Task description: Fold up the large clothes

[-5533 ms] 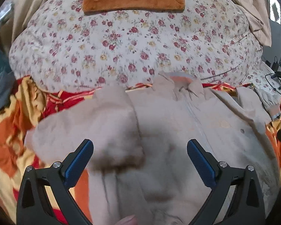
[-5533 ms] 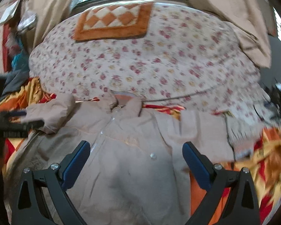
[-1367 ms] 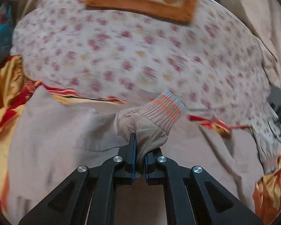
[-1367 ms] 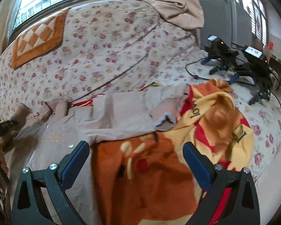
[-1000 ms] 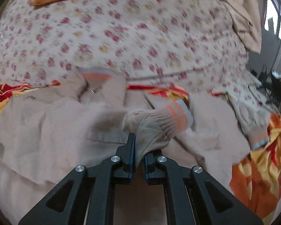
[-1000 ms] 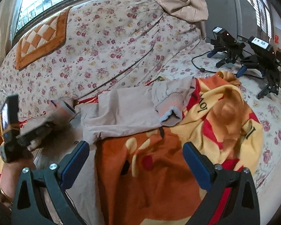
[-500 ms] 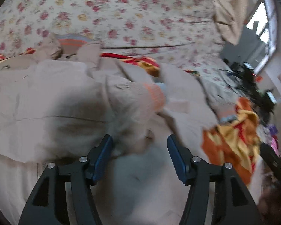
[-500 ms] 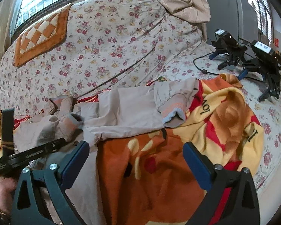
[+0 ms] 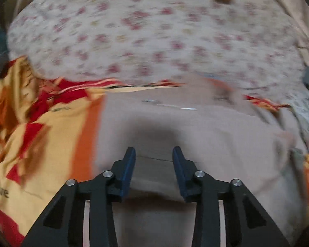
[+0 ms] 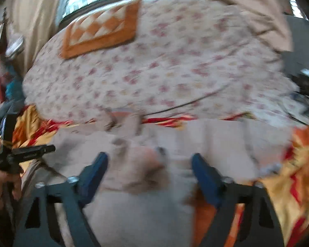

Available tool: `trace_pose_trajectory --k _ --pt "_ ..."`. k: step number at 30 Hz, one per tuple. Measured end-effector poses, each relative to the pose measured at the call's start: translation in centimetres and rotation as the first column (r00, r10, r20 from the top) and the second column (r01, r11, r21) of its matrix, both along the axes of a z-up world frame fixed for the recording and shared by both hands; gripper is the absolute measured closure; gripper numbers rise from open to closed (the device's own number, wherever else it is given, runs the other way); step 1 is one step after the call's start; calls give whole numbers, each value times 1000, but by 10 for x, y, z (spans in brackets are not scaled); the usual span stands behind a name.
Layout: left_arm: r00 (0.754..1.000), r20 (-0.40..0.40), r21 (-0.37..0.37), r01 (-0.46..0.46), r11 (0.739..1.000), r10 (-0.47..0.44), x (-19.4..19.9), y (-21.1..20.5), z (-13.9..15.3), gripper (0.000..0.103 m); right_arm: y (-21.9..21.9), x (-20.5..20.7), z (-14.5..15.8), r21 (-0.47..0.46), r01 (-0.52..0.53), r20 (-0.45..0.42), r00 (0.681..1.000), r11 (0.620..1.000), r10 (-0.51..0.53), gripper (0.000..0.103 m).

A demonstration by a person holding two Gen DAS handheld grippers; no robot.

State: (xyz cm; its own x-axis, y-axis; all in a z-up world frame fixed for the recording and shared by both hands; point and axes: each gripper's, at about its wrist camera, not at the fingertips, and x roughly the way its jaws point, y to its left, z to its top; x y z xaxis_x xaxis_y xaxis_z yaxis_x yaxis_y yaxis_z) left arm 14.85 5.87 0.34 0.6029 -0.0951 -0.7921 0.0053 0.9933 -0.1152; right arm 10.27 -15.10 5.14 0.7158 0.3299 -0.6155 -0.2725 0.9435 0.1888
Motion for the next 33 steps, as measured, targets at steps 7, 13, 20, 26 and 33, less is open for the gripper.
trace_pose_trajectory --k 7,13,20,26,33 --pt "994 -71 -69 -89 994 84 2 25 -34 83 99 74 -62 -90 8 -212 977 996 -27 65" --pt "991 -84 -39 -104 994 100 6 18 -40 78 102 83 -87 -79 8 -241 970 997 -27 60" --pt "994 -91 -65 -61 996 55 10 8 -43 49 119 86 -83 -99 -4 -252 968 995 -21 51" --pt "997 -56 -87 -66 994 62 4 10 -35 49 34 58 -26 63 216 -86 974 974 -211 41" --pt "997 -27 -144 -71 987 68 -6 14 -22 49 -123 4 -8 34 491 -1 871 870 -491 26"
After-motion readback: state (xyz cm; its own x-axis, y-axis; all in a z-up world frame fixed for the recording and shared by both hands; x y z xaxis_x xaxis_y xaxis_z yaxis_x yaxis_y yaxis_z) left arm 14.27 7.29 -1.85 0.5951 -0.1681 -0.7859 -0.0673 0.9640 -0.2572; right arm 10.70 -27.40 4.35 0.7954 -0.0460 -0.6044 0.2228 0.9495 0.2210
